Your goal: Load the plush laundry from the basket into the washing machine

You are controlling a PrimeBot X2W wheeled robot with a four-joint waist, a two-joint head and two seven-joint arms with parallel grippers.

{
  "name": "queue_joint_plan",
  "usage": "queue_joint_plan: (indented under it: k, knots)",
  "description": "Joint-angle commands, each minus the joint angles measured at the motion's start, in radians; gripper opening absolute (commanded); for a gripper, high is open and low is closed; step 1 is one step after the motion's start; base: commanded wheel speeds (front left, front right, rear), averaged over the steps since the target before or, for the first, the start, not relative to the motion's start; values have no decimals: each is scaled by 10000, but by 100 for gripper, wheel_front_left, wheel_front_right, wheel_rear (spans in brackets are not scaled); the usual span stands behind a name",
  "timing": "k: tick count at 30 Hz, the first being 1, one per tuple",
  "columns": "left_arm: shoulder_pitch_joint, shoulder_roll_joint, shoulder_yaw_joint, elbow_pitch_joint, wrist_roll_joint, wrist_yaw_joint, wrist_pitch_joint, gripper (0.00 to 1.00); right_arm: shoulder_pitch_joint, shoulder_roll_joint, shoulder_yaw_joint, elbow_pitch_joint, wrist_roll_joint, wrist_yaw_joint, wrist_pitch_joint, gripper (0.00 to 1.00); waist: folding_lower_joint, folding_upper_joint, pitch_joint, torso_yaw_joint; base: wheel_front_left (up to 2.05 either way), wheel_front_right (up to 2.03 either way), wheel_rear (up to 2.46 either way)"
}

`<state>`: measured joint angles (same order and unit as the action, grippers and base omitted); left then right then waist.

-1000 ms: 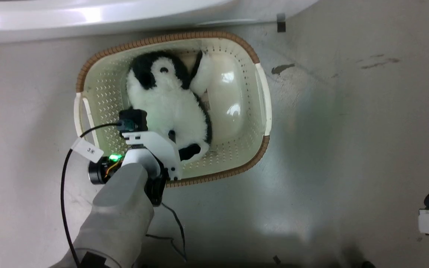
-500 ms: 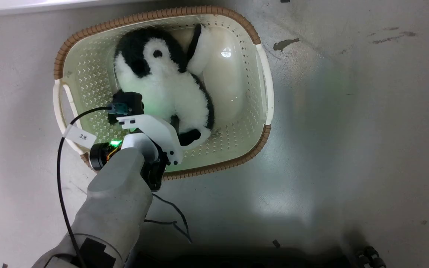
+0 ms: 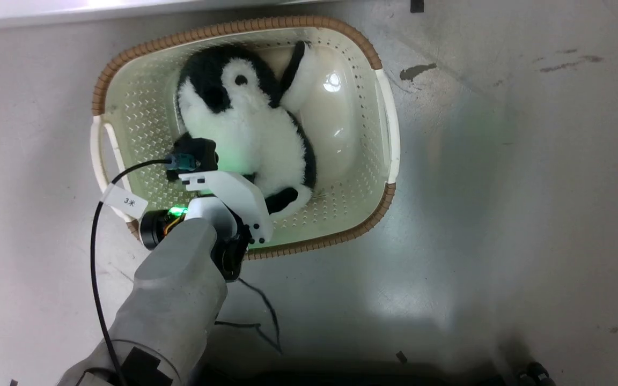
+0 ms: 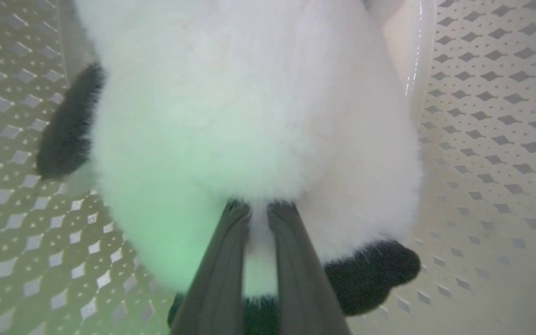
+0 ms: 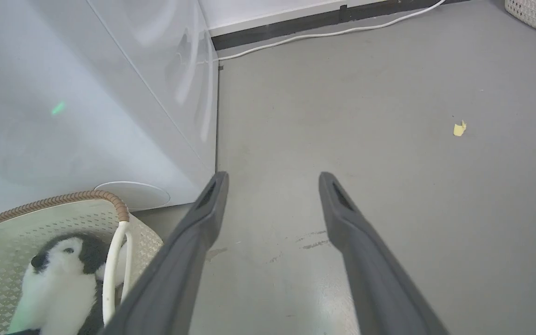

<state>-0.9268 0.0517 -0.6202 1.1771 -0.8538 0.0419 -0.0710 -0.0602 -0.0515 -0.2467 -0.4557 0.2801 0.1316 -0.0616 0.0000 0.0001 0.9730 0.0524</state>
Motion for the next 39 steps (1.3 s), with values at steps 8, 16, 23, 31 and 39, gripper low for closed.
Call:
queue_joint_plan:
  k: [8, 16, 23, 31, 39]
  knots:
    - [496, -14, -192, -188, -834, -78, -310, 0, -485, -50, 358, 360, -114, -9, 27, 100, 0, -1, -871, 258, 0, 0, 0]
    - [961, -14, -563, -353, -1065, -510, -1095, 0, -680, -113, 727, 954, -177, -9, -1, 100, 0, -1, -2204, 641, 0, 0, 0]
    - [1651, -14, -704, -343, -1147, -789, -1575, 0, -648, -79, 1030, 1642, -174, -9, -120, 100, 0, -1, -3644, 892, 0, 0, 0]
    - [2634, 225, -140, -1296, -1096, -857, -1896, 0, -291, -13, 1253, 2482, -130, -9, -321, 100, 0, -1, -5272, 1065, 0, 0, 0]
    - [5116, 951, 1191, -5362, 286, 279, -1905, 0, 365, 10, 1334, 3150, 188, -9, -535, 100, 0, -1, -6923, 1259, 0, 0, 0]
